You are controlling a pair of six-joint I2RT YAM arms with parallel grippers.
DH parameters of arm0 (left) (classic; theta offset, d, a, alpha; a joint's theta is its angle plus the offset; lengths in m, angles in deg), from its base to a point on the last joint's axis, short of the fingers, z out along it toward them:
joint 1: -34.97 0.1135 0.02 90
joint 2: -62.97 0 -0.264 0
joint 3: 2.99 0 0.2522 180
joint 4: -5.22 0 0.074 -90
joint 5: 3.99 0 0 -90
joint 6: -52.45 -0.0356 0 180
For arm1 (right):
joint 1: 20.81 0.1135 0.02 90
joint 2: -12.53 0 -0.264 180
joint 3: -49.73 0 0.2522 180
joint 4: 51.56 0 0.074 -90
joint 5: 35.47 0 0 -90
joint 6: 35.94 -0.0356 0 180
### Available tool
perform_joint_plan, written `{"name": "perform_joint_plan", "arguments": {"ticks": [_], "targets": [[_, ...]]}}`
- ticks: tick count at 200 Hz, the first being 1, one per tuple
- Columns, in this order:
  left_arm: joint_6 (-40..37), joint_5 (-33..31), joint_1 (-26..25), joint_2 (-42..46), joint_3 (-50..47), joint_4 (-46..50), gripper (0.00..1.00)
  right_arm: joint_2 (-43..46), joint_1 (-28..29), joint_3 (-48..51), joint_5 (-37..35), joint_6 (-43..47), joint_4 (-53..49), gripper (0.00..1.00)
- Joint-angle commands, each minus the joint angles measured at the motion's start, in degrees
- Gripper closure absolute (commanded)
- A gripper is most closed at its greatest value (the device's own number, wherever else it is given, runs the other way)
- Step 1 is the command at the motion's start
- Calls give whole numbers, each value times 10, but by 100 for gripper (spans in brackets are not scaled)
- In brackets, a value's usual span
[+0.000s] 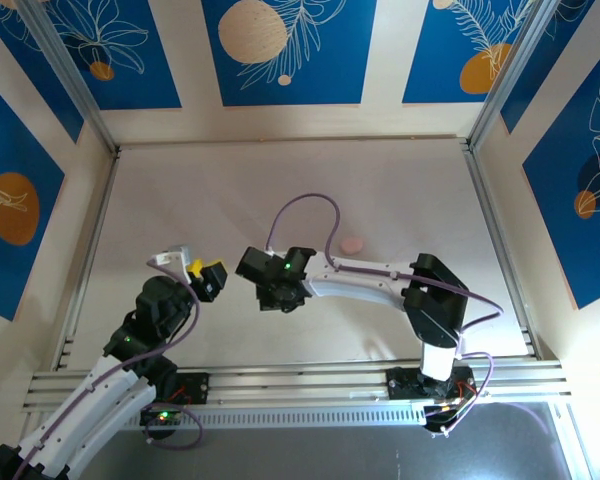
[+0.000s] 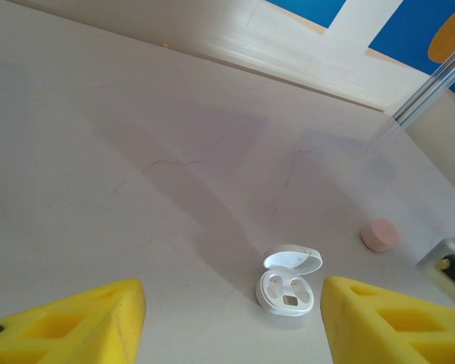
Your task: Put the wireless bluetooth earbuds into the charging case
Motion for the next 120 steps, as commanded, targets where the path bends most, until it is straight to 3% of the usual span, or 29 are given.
{"name": "perform_joint_plan", "arguments": {"ticks": [1, 55, 97, 120], "targets": [[-9, -3, 8, 1, -10, -10, 38, 15, -2, -31, -84, 27, -147, 85], [-10, 48, 8, -72, -12, -66, 37, 26, -21, -52, -162, 39, -275, 85], [-9, 131, 8, -178, -6, -144, 0, 34, -41, -54, -196, 37, -348, 85], [-11, 188, 6, -234, 3, -184, 0, 38, -49, -53, -218, 32, -382, 85]]}}
